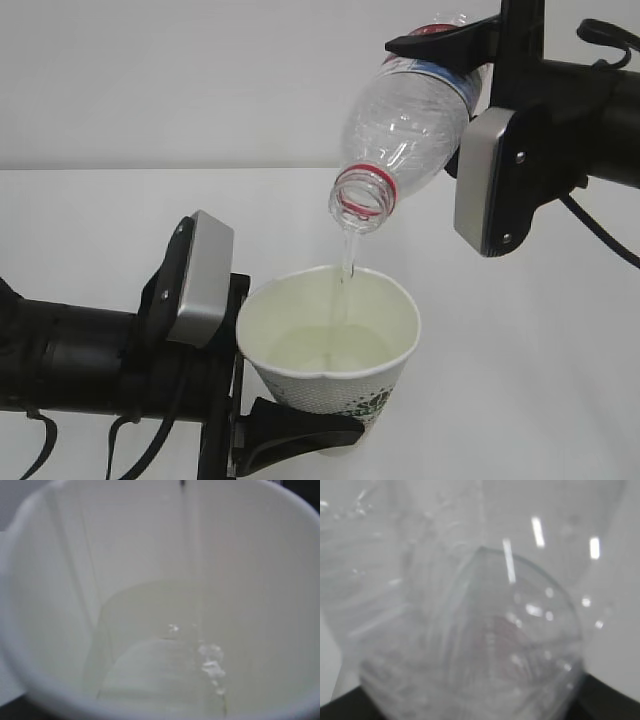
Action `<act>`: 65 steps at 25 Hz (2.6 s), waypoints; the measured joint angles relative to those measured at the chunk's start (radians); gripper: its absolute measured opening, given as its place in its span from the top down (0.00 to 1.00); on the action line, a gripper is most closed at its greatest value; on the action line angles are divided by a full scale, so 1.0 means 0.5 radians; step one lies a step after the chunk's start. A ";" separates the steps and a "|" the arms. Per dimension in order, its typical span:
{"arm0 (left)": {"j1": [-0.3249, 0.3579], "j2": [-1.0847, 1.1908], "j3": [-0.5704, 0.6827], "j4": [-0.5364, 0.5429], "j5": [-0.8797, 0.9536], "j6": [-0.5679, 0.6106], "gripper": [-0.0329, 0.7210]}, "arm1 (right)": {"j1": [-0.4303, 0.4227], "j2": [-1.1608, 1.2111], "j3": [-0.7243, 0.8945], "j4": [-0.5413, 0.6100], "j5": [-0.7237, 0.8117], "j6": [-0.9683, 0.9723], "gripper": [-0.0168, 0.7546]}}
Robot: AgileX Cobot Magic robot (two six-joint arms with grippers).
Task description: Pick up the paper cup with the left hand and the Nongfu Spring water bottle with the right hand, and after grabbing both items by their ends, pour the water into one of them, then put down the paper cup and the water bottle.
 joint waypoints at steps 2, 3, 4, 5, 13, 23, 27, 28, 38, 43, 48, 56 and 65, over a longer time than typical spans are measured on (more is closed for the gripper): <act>0.000 0.000 0.000 0.000 0.000 0.000 0.30 | 0.000 0.000 0.000 0.000 0.000 -0.003 0.40; 0.000 0.000 0.000 0.000 0.000 0.000 0.30 | 0.000 0.000 0.000 0.000 0.000 -0.003 0.40; 0.000 0.000 0.000 0.000 0.000 0.000 0.30 | 0.000 0.000 0.000 0.000 0.000 -0.003 0.40; 0.000 0.000 0.000 0.000 0.000 0.000 0.30 | 0.000 0.000 0.000 0.000 0.000 -0.003 0.40; 0.000 0.000 0.000 0.000 0.000 0.000 0.30 | 0.000 0.000 0.000 0.000 0.000 -0.003 0.41; 0.000 0.000 0.000 0.000 0.000 0.000 0.30 | 0.000 0.000 0.000 0.000 0.000 -0.022 0.42; 0.000 0.000 0.000 0.000 0.000 0.000 0.30 | 0.000 0.000 0.000 0.000 0.000 -0.031 0.42; 0.000 0.000 0.000 0.000 0.000 0.000 0.30 | 0.000 0.000 0.000 0.000 0.000 -0.034 0.42; 0.000 0.000 0.000 0.000 0.000 0.000 0.30 | 0.000 0.000 0.000 0.000 0.000 -0.048 0.42; 0.000 0.000 0.000 0.000 0.000 0.000 0.30 | 0.000 0.000 0.000 0.003 0.000 -0.056 0.42; 0.000 0.000 0.000 0.000 0.000 0.000 0.30 | 0.000 0.000 0.000 0.003 0.000 -0.060 0.42; 0.000 0.000 0.000 0.000 0.000 0.000 0.30 | 0.000 0.000 0.000 0.003 0.000 -0.064 0.42; 0.000 0.000 0.000 0.000 0.000 0.000 0.30 | 0.000 0.000 0.000 0.056 -0.014 -0.064 0.42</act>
